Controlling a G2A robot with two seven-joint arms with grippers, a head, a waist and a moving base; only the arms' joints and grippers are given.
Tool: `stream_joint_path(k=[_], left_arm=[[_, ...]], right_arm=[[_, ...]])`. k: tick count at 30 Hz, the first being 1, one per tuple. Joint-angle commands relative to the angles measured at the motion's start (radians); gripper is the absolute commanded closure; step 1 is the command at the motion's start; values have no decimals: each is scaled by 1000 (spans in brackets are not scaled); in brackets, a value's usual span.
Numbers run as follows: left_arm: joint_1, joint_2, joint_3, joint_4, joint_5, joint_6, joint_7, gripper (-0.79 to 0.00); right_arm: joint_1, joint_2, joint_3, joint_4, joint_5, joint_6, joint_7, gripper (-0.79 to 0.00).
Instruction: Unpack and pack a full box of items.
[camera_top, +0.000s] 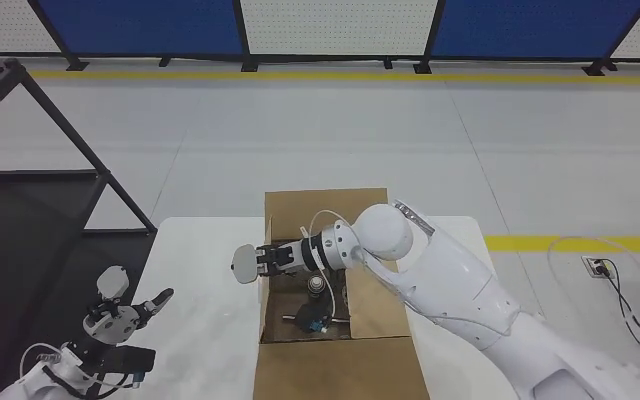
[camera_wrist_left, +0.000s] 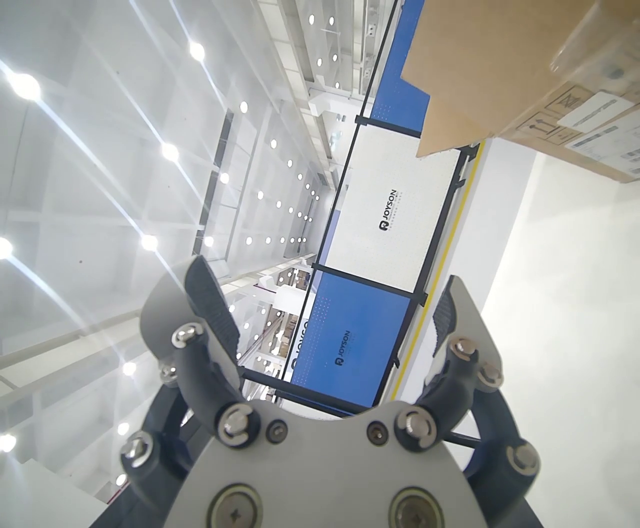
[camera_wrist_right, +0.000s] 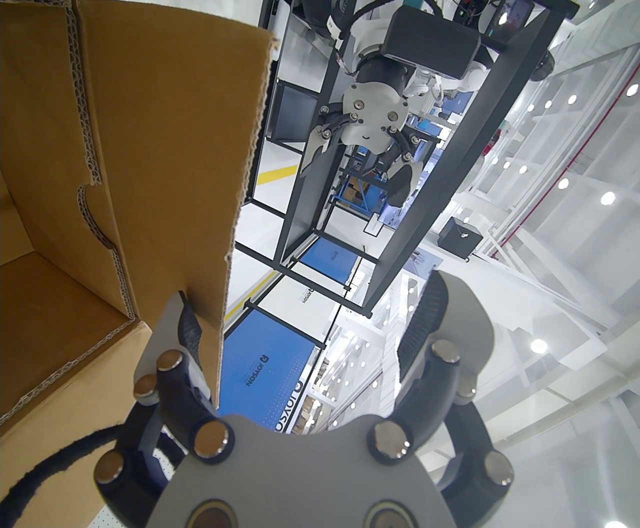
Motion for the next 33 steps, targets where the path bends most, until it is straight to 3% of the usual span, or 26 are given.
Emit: stream_joint_path(k=[1, 15, 23, 25, 27, 33], left_arm=[[0, 0, 0, 0, 0, 0, 0, -785], [0, 0, 0, 0, 0, 0, 0, -785], [-7, -6, -35, 22, -82, -13, -95, -785], [-11, -7, -45, 35, -101, -10, -105, -785], [-16, -7, -55, 47, -118, -10, -112, -785], [-27, -9, -71, 63, -157, -24, -125, -785]], right_arm=[[0, 0, 0, 0, 0, 0, 0, -785], [-16, 0, 4, -7, 13, 7, 20, -785], [-62, -3, 14, -35, 14, 10, 83, -785], [-73, -6, 18, -32, 19, 23, 114, -785], [-79, -14, 10, -36, 4, -27, 187, -785], [-69, -46, -20, -31, 4, -18, 214, -785]])
